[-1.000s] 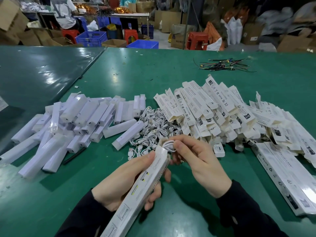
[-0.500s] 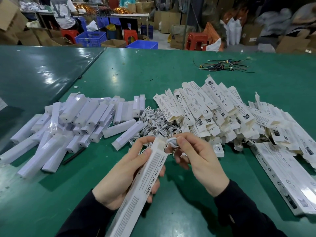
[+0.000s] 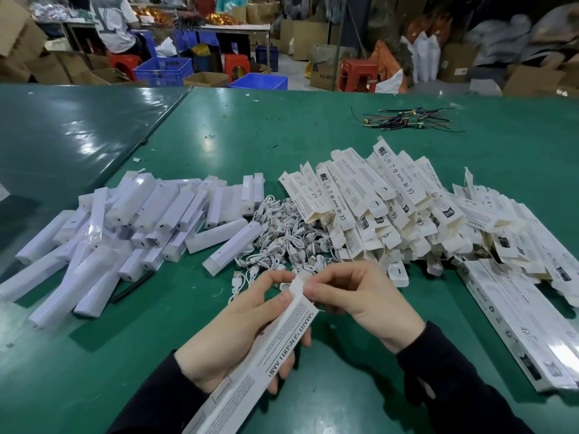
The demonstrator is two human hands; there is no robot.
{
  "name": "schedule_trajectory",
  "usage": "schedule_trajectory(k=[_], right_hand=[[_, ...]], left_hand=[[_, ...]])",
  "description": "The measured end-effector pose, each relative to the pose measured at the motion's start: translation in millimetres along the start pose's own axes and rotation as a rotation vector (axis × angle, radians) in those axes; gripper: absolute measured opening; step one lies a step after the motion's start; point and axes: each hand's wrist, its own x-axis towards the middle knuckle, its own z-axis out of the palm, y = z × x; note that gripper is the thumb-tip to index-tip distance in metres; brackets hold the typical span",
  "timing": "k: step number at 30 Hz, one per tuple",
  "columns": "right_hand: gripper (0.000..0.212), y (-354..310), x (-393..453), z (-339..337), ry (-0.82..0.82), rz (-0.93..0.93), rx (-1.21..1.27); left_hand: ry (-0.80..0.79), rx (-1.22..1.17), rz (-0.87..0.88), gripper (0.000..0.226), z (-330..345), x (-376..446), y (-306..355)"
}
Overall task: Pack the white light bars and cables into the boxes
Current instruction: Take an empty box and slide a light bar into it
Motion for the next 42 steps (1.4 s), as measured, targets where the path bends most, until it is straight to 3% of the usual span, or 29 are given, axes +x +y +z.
schedule_trajectory(k=[5,9,13,17,20,24,29,33,39,42], right_hand=[[0.019,1,-1,6,-0.093,-0.021,-0.069],[0.016,0,0,8,-0.043,-0.022,-0.037],[0.037,0,-2,14,-0.104,-0.024,-0.069],[0.013,3,2,12,0.082,0.071,0.150],[0.017,3,3,12,0.168,0.117,0.318],[0.011,0,1,16,0.138,0.067,0.196],[0.011,-3,-1,15,0.090,0.012,0.072],[0.028,0,2,14,0.221,0.031,0.241],[0.028,3,2,19,0.112,0.117,0.331],[0.028,4,2,17,0.112,0.130,0.413]], left_hand=[[0.068,0.003,0.019,0.013,0,0,3],[0.145,0.018,0.046,0.027,1,3,2],[0.172,0.010,0.088,0.031,5,4,0],[0.213,0.109,0.211,0.031,8,5,-1],[0.244,0.167,0.263,0.022,11,6,-1],[0.271,0.163,0.288,0.015,13,5,-1],[0.238,0.182,0.311,0.017,10,3,-1],[0.140,0.234,0.261,0.016,11,4,-6],[0.078,0.150,0.212,0.032,11,3,-5],[0.125,0.163,0.244,0.046,12,2,-5]])
